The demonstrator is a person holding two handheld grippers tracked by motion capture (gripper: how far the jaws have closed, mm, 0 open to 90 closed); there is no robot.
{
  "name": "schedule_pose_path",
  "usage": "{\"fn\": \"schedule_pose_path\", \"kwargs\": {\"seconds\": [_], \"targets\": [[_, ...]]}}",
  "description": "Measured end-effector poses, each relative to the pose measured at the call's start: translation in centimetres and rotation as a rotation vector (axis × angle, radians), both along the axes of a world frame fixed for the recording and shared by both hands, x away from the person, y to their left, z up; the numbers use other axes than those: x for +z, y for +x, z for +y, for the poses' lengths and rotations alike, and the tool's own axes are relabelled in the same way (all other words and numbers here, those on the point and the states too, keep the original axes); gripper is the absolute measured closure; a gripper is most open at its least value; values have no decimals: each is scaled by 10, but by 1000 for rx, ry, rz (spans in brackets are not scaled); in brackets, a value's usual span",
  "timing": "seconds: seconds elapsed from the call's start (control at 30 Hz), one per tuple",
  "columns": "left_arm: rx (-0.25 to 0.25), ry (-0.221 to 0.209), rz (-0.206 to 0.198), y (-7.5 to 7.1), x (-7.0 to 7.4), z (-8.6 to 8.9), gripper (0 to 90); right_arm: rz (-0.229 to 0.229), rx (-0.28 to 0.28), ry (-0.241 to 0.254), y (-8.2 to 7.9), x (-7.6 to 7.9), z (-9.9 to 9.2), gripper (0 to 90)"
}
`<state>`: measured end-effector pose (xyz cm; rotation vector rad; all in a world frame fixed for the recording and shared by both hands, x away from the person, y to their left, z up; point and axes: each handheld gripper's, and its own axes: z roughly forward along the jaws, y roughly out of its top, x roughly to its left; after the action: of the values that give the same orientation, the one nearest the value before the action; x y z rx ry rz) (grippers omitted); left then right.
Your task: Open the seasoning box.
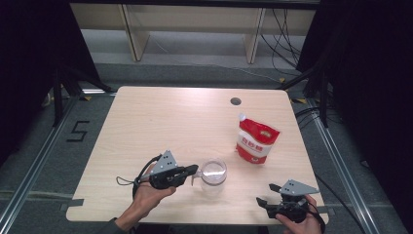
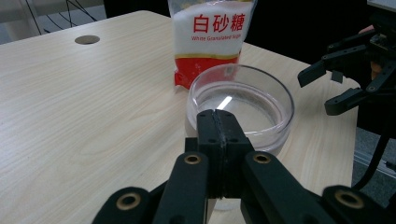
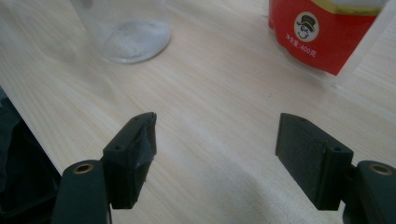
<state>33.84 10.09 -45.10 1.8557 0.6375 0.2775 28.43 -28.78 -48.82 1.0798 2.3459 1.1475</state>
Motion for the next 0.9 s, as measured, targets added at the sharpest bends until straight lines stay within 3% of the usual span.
{"fn": "schedule_pose_path", "kwargs": {"seconds": [0.2, 0.37, 0.5, 0.53, 0.57, 0.6, 0.63, 0.67, 0.77, 0.83, 0.9], "targets": [[-9, 4, 0, -2, 0, -2, 891, 8, 6, 8, 0, 0, 2, 319], [-9, 0, 4, -3, 0, -3, 891, -28, 18, -5, 0, 1, 2, 351], [-12, -1, 2, -2, -1, -2, 891, -9, 32, 20, 1, 1, 3, 382], [-11, -3, 2, -3, -1, -2, 891, 9, 10, 26, -2, 3, 3, 390], [-10, -4, 0, -3, -1, -2, 891, 4, 9, 36, -2, 4, 4, 403], [-9, -3, -1, -3, -1, -2, 891, -29, 19, 31, 0, 4, 3, 422], [-10, -3, -1, -3, -2, -2, 891, -14, 14, 43, -1, 5, 3, 428], [-10, -4, 0, -3, -2, -2, 891, -38, 12, 35, 0, 7, 2, 435], [-11, -12, -1, -3, -3, -2, 891, -30, 12, 68, 0, 9, 1, 471], [-10, -9, -1, -3, -3, -2, 890, -64, 28, 61, 2, 11, 1, 510], [-12, -10, -3, -3, -3, -2, 890, -49, 23, 86, 0, 14, 5, 555]]}}
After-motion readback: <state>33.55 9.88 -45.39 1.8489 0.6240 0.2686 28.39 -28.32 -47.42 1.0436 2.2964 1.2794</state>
